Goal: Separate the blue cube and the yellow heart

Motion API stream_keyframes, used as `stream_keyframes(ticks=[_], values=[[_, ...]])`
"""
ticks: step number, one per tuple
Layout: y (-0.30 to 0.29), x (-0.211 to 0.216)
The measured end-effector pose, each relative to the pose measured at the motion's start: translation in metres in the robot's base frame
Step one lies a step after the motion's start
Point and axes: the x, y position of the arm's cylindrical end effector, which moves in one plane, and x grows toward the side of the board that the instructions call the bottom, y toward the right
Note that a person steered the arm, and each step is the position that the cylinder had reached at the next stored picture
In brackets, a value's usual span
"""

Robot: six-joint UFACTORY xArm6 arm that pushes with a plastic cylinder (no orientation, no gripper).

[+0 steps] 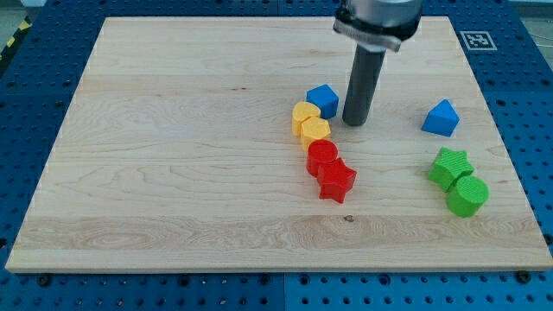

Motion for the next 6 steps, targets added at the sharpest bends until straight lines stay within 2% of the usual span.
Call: stream_keyframes(ticks=[1,2,3,4,6], values=[[-0.036,0.002],[-0.061,-0.042],[-0.068,-0.048],[-0.029,-0.029],[-0.005,-0.023]])
